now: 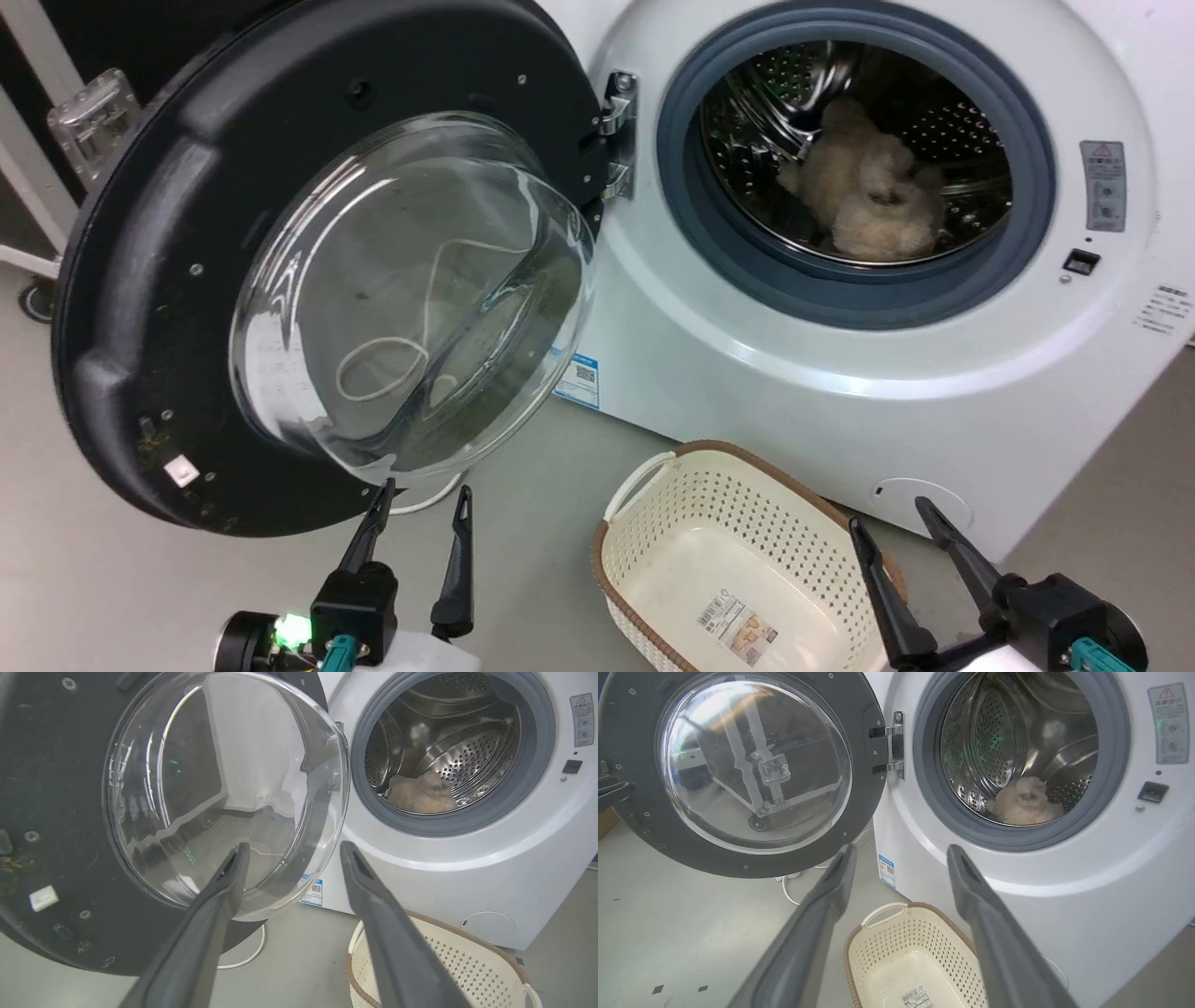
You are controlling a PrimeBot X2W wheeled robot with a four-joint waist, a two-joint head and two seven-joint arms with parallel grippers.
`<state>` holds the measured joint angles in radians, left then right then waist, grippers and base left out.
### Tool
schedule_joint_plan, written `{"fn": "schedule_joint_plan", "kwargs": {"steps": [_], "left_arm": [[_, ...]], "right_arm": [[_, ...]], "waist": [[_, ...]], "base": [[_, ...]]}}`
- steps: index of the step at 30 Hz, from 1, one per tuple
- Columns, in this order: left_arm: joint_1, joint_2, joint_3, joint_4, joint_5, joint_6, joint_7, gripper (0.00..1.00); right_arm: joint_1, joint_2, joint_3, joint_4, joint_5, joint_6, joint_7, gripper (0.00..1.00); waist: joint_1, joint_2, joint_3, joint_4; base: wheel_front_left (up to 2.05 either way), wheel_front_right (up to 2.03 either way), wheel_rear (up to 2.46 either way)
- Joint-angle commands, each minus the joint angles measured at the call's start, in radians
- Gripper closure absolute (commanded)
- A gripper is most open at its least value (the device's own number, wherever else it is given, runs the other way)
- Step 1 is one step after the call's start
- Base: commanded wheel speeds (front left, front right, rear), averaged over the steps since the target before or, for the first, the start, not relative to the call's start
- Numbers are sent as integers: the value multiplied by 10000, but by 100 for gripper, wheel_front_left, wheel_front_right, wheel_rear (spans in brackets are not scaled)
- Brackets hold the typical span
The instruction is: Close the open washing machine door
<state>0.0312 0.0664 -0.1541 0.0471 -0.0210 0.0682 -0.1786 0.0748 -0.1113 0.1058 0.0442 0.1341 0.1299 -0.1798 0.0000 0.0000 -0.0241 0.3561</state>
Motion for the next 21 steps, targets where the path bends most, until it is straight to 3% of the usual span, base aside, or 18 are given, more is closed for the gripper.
{"fn": "schedule_joint_plan", "kwargs": {"steps": [1, 3, 4, 5, 6, 7, 11, 16, 21], "left_arm": [[108, 9, -73, 34, -64, 56, -123, 0], [115, 3, -88, 38, -93, 74, -165, 0], [117, -2, -80, 18, -111, 95, -186, 6], [121, -9, -59, -27, -154, 113, -207, 64], [132, -17, -38, -66, -221, 108, -228, 95], [135, -23, -14, -103, -285, 85, -248, 100], [64, -56, 255, -546, -570, 68, -331, 100], [-369, -155, 1925, -2235, -3102, 274, -436, 100], [-1272, -159, 3514, -2842, -4567, 0, -541, 100]], "right_arm": [[199, -77, 53, 38, 128, 6, -112, 0], [226, -88, 87, 48, 159, 6, -154, 0], [240, -93, 105, 54, 176, 6, -175, 0], [256, -95, 122, 60, 193, 6, -196, 0], [274, -93, 135, 63, 210, 6, -216, 0], [294, -90, 142, 63, 226, 6, -237, 0], [417, -94, 140, 25, 271, 6, -320, 0], [464, -323, 218, -89, 346, 7, -425, 0], [370, -747, 387, -174, 509, 7, -529, 0]], "waist": [[0, 0, -4, 91], [0, 0, -13, 169], [0, 0, -20, 207], [0, 0, -29, 244], [0, 0, -37, 280], [0, 0, -42, 317], [0, 0, -3, 454], [0, 0, 327, 482], [0, 0, 740, 404]], "base": [[0, 0, 0], [0, 0, 0], [0, 0, 0], [0, 0, 0], [0, 0, 0], [0, 0, 0], [0, 0, 0], [0, 0, 0], [0, 0, 0]]}}
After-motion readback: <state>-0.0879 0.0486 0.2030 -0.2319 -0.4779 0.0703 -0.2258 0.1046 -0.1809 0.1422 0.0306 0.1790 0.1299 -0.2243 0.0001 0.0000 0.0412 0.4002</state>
